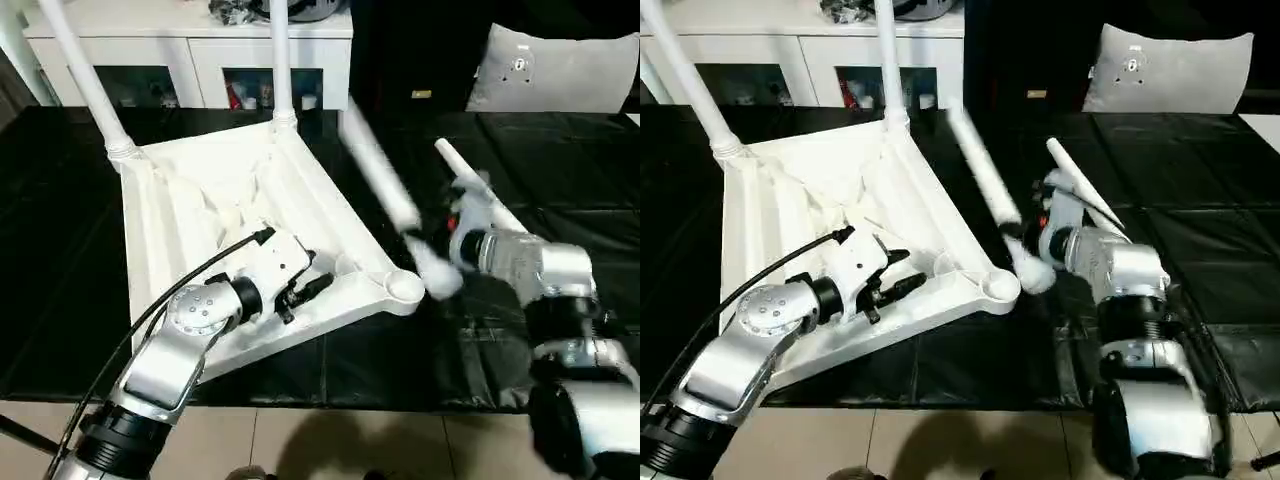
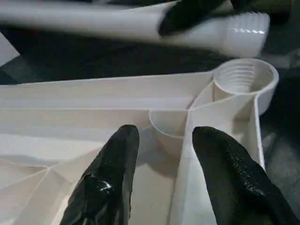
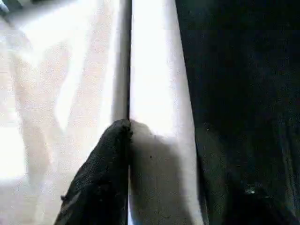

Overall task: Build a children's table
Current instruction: Pick table leg

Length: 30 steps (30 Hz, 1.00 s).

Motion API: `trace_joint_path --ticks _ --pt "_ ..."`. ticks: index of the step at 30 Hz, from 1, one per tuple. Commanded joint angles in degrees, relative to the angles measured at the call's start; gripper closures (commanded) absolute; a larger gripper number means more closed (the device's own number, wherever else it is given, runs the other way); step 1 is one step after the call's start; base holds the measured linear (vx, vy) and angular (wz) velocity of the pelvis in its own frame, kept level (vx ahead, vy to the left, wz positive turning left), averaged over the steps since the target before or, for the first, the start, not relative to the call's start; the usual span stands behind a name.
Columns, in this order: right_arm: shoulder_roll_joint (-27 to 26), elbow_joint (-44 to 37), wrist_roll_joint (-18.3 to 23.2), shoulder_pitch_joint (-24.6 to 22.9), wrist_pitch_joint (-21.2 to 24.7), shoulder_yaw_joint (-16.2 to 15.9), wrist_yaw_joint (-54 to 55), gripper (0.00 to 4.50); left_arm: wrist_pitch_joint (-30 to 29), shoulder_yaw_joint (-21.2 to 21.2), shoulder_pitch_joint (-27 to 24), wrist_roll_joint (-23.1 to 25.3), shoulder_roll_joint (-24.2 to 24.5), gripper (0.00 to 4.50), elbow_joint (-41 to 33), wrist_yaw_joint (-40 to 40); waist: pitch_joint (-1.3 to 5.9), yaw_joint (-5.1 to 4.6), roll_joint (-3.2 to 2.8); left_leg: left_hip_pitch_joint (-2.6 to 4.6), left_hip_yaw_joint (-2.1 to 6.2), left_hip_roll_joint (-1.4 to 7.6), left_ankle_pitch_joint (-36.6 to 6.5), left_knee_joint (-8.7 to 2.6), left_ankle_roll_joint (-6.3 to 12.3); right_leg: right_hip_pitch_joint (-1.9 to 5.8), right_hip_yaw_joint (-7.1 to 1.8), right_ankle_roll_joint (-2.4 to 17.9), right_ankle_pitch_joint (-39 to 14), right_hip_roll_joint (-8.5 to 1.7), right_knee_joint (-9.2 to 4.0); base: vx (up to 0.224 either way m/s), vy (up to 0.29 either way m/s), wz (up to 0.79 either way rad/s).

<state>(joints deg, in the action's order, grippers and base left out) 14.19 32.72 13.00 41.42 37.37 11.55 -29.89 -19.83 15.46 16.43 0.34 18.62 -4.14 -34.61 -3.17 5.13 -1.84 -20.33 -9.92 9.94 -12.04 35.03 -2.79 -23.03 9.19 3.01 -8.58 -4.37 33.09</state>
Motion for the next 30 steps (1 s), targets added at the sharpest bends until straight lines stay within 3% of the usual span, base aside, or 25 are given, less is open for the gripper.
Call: trace_joint_path --ticks 1,3,5,6,8,11,12,13,15,16,22,30 --pt "-0.5 -3.5 4.8 0.1 0.0 3.1 -3.8 2.72 0.0 -2.6 1.7 -0.8 -1.7 2.25 0.7 2.1 4.34 0.18 0.75 0.10 1.27 3.22 -6.1 -3.75 3.50 3.48 -3.89 2.5 -21.7 -5.11 -4.58 0.000 0.000 0.00" --pt "-0.8 -5.0 7.0 -0.3 1.4 4.1 -6.0 2.72 -0.8 -3.7 2.2 -1.7 -2.8 2.25 0.9 3.1 4.34 0.28 0.74 0.03 1.26 3.21 -6.0 -3.72 4.03 3.63 -3.85 2.7 -21.5 -5.11 -4.63 0.000 0.000 0.00" --pt "-1.8 -10.8 13.0 -2.8 3.7 5.0 -13.1 2.73 -3.3 -8.9 4.7 -6.8 -7.4 2.25 1.1 6.5 4.38 0.47 0.78 -0.05 1.08 3.17 -5.8 -3.59 4.64 3.80 -3.87 2.7 -21.0 -5.04 -4.67 0.000 0.000 0.00" --pt "-2.0 -11.6 13.9 -3.2 4.1 5.1 -13.9 2.73 -3.7 -9.6 5.1 -7.8 -8.1 2.25 1.0 6.8 4.42 0.70 0.82 -0.12 1.14 3.21 -5.5 -3.61 4.91 3.88 -3.80 2.8 -20.9 -5.15 -4.73 0.000 0.000 0.00" --pt "-2.9 -15.3 18.2 -5.5 5.7 5.3 -17.0 2.73 -5.1 -13.5 6.9 -15.3 -12.0 1.92 -0.5 7.0 4.41 0.97 0.94 -0.18 1.25 3.32 -5.1 -3.61 5.14 3.78 -3.74 3.1 -21.3 -5.27 -4.82 0.000 0.000 0.00" --pt "-3.8 -18.3 21.9 -7.8 6.5 5.0 -19.4 2.73 -6.7 -17.1 8.2 -24.5 -16.3 1.79 -3.1 7.0 4.51 1.41 1.14 -0.35 1.08 3.37 -4.4 -3.51 5.15 3.82 -3.85 3.4 -21.6 -5.46 -4.82 0.000 0.000 0.00" --pt "-3.9 -18.6 22.2 -8.0 6.6 4.9 -19.6 2.73 -7.0 -17.5 8.4 -25.5 -16.8 1.65 -3.4 7.0 4.47 1.53 1.15 -0.44 1.17 3.32 -4.4 -3.52 5.13 3.78 -3.75 3.3 -22.0 -5.39 -4.89 0.000 0.000 0.00" --pt "-4.6 -19.9 23.6 -9.0 7.4 5.0 -20.4 2.73 -8.1 -19.0 9.1 -29.3 -18.9 1.65 -4.5 7.5 4.43 1.64 1.13 -0.30 1.02 3.13 -4.4 -3.48 5.02 3.66 -3.69 2.5 -23.3 -5.25 -5.21 0.000 0.000 0.00" --pt "-5.3 -21.3 24.9 -10.0 8.3 5.0 -21.1 2.73 -9.4 -20.3 9.7 -32.5 -20.9 1.43 -5.3 7.9 4.29 1.76 1.18 -0.35 1.08 3.10 -4.6 -3.56 4.85 3.68 -3.59 1.8 -24.4 -5.20 -5.42 0.000 0.000 0.00" --pt "-5.9 -22.2 25.6 -11.0 8.9 4.6 -21.6 2.73 -10.7 -21.1 10.1 -34.6 -22.2 1.36 -5.8 7.8 4.22 1.71 1.18 -0.33 1.02 2.95 -5.1 -3.57 4.47 3.65 -3.41 0.5 -26.3 -5.10 -5.79 0.000 0.000 0.00" --pt "-6.4 -24.2 27.8 -12.8 9.3 3.3 -21.7 2.73 -12.9 -20.6 10.1 -37.2 -23.5 0.97 -6.1 9.3 4.15 1.62 1.21 -0.30 1.21 2.80 -5.3 -3.70 3.61 3.52 -3.17 -3.1 -28.1 -4.83 -6.27 0.000 0.000 0.00" --pt "-7.0 -27.6 30.6 -14.8 11.2 2.4 -23.3 2.74 -13.1 -22.2 10.9 -38.8 -25.2 0.16 -3.6 11.6 4.34 1.77 1.09 -0.46 1.29 3.00 -3.7 -3.74 3.87 3.66 -3.35 -2.7 -24.6 -4.90 -5.92 0.000 0.000 0.00"
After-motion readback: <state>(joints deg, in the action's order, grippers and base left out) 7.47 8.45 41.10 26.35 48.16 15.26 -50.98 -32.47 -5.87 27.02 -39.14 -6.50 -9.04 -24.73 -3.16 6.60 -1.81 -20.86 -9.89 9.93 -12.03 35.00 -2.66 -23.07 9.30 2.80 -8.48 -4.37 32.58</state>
